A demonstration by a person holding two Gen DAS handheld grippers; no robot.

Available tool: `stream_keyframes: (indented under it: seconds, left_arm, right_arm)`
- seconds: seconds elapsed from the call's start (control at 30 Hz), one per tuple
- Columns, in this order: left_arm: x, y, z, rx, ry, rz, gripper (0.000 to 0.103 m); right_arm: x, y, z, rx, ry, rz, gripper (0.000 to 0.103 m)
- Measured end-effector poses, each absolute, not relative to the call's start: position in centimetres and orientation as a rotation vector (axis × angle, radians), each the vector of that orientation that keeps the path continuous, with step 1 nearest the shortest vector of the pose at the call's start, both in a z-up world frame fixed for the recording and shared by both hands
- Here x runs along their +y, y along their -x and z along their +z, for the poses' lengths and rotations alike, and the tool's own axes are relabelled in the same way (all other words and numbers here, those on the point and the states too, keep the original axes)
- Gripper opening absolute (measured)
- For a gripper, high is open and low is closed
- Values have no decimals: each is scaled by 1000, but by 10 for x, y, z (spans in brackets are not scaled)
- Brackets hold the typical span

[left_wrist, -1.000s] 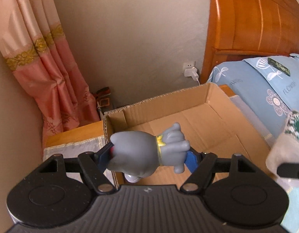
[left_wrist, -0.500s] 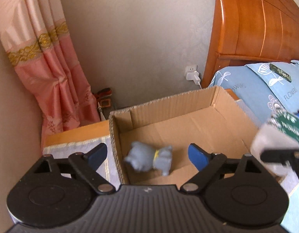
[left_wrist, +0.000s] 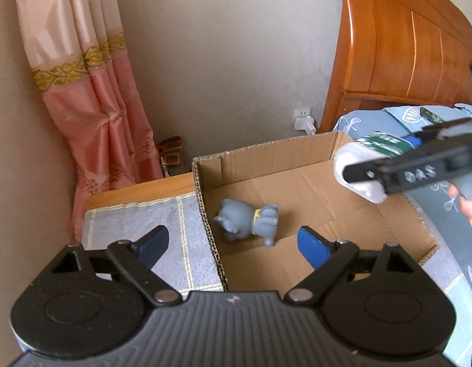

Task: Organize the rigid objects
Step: 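Open the left tool to drop the cat while the right tool drops the tub, then move the right tool to the red S.L robot and the left tool to a clear jar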

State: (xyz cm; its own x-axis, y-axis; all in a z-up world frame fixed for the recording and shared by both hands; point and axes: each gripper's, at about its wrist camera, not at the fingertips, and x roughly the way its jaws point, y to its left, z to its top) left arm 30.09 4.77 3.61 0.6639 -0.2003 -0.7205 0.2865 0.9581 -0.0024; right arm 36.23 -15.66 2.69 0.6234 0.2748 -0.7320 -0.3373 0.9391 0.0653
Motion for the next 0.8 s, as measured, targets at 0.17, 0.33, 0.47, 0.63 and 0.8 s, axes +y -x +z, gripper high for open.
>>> stream_keyframes:
  seconds: [0.17, 0.33, 0.47, 0.63, 0.8]
  left_arm:
    - [51, -291, 36, 797, -113, -278, 91]
    - [53, -276, 36, 800, -112, -274, 91]
    - [53, -258, 38, 793, -105, -269, 91]
    - [54, -232, 39, 780, -95, -249, 92]
    - [59, -206, 36, 764, -67, -223, 94]
  right_arm:
    - [-156, -366, 27, 817, 88, 332, 103]
    - [-165, -343, 32, 818, 78, 314, 103]
    - [-172, -319, 39, 808, 83, 284, 103]
    - [-177, -282, 45, 792, 104, 274, 103]
    - [-178, -244, 40, 773, 108, 280, 103]
